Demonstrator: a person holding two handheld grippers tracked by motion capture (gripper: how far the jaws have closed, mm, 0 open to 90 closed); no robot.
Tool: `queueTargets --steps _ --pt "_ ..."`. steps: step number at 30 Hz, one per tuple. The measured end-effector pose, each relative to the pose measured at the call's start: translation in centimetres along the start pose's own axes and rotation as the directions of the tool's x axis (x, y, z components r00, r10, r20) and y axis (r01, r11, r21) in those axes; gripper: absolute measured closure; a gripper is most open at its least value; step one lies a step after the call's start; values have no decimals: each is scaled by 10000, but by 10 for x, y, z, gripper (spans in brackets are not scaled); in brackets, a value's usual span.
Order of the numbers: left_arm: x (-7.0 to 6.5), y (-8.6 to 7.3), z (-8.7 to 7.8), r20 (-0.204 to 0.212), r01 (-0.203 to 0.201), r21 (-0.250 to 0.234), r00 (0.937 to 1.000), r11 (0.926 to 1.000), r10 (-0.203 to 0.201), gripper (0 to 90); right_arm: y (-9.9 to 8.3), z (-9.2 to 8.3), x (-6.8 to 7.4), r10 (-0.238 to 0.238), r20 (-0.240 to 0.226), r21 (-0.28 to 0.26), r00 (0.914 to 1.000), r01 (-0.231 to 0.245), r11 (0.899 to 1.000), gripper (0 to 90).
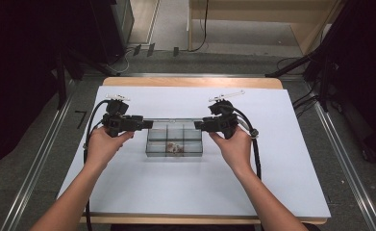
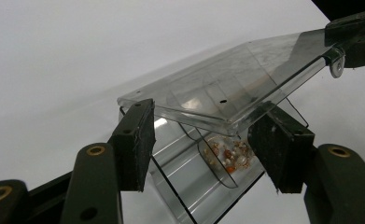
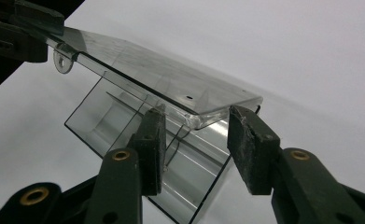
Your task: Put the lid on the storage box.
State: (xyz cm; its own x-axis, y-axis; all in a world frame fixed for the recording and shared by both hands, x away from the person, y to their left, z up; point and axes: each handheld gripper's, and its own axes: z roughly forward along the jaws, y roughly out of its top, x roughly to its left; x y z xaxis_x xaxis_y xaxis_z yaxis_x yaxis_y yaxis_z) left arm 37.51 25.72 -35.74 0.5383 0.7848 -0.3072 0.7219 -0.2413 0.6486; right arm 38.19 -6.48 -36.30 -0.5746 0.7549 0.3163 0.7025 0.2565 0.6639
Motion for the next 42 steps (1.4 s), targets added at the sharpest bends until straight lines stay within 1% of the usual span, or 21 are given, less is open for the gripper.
queueTargets --steps 3,6,11,13,15,16,22,26,27,31,33,38,42 --pt "-2 -4 0 -29 -18 8 10000 10000 18 421 -4 0 0 49 -68 1 10000 -49 10000 579" --pt "-3 -8 0 -100 -151 -30 9998 9999 151 421 -8 1 1 -13 -55 -21 10000 13 10000 580" --pt "-4 -14 2 29 -165 -19 9999 9999 165 418 -15 3 1 5 -92 32 10000 -5 10000 575" --pt "-5 -17 3 35 -180 -13 9998 9998 180 415 -17 4 1 52 -91 61 9999 -51 10000 575" --pt "-5 -19 3 19 -269 -75 9996 9996 269 415 -20 5 1 -1 -97 8 10000 1 10000 575" --pt "-5 -20 3 36 -255 -91 9997 9996 255 415 -21 4 1 58 -114 4 9999 -58 10000 576" --pt "-6 -26 3 -40 -362 -121 9993 9993 362 413 -24 5 1 -6 -182 5 9998 7 10000 577" --pt "-5 -29 5 82 -186 -159 9998 9997 187 396 -27 5 1 -108 -171 -16 9998 108 9999 576" --pt "-4 -30 5 87 -263 -132 9996 9996 264 395 -28 5 2 -86 -170 -37 9998 85 10000 576" --pt "-4 -33 6 130 -248 -137 9996 9996 250 392 -32 6 2 -85 -220 -35 9997 84 10000 575" --pt "-4 -35 6 120 -316 -121 9994 9994 318 392 -33 7 3 -160 -190 -30 9997 159 9999 573" --pt "-3 -39 8 199 -265 -98 9994 9996 267 387 -38 9 6 -305 -76 24 9995 305 9995 571" --pt "-3 -43 9 147 -408 -28 9991 9992 408 387 -42 10 6 -239 -181 61 9996 240 9997 571"
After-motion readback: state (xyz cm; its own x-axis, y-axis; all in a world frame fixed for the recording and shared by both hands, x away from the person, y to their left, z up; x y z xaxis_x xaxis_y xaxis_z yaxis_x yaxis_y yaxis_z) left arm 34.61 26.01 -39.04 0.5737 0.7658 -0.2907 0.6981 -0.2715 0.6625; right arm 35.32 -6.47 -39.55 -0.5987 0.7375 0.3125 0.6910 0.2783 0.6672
